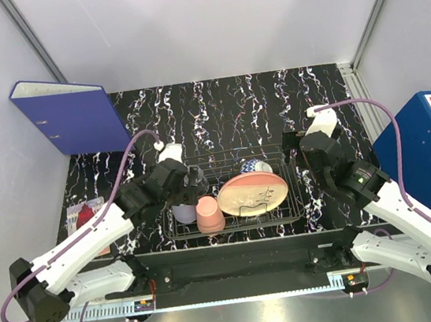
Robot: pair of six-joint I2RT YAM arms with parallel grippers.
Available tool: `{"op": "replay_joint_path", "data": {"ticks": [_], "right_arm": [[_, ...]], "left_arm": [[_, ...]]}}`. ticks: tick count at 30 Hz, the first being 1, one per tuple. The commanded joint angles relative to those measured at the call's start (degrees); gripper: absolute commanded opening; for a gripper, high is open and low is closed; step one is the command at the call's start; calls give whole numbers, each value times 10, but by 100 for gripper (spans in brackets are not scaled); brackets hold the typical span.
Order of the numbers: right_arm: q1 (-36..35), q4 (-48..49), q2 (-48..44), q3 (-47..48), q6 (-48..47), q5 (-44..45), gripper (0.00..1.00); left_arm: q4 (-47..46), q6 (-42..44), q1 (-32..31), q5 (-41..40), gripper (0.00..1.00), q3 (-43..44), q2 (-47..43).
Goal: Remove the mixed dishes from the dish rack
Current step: Pick up the cup from the dish rack.
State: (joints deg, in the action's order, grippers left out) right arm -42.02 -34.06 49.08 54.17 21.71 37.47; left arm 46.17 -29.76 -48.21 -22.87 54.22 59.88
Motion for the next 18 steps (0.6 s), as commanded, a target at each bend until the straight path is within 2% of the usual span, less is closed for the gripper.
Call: {"op": "replay_joint_path", "data": {"ticks": [1, 7, 11, 17, 18], "right_arm": [[-4, 20, -7, -3, 11, 10, 100], [-4, 21, -7, -4, 12, 9, 100], [-4, 21, -7, -4, 12, 8, 100], [-4, 20, -10, -6, 15, 7, 100], [-4, 20, -11, -7, 15, 8, 100]], "left_arm": [[-35, -22, -11, 4, 96, -17, 11], [-46, -27, -11, -3, 95, -35, 16], [-48, -27, -11, -4, 90, -37, 22], [-47, -30, -11, -10, 75, -38, 22], [-48, -30, -11, -11, 68, -39, 21]]}}
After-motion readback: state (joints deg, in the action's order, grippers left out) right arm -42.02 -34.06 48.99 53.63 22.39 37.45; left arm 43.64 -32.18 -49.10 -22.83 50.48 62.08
